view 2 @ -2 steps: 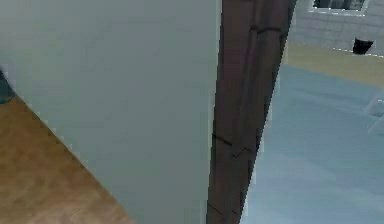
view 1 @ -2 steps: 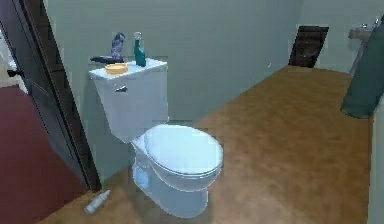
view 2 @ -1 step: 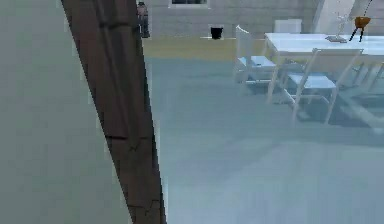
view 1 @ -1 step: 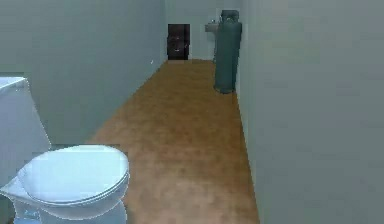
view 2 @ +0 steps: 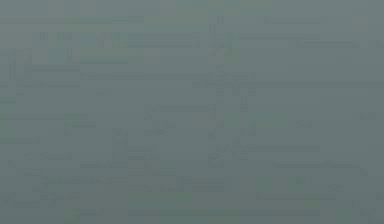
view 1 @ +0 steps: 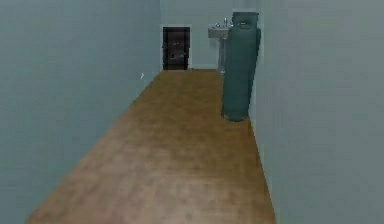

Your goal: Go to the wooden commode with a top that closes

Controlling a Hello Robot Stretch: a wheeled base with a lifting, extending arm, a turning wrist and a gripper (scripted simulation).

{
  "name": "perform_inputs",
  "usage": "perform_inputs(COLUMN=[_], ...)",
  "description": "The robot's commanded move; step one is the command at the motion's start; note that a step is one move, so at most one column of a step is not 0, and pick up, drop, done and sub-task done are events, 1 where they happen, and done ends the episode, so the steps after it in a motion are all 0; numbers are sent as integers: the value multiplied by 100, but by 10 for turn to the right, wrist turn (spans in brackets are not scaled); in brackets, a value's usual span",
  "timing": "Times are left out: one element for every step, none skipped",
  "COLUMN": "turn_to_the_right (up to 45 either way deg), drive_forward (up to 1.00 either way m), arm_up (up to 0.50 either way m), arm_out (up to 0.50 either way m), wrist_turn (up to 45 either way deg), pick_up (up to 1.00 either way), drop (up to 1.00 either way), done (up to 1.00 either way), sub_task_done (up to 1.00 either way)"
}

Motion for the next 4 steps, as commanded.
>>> perform_inputs(turn_to_the_right=[0,0,30,0], drive_forward=[100,100,0,40], arm_up=[0,0,0,0], arm_out=[0,0,0,0], wrist_turn=[0,0,0,0], pick_up=[0,0,0,0], drop=[0,0,0,0], done=[0,0,0,0], sub_task_done=[0,0,0,0])
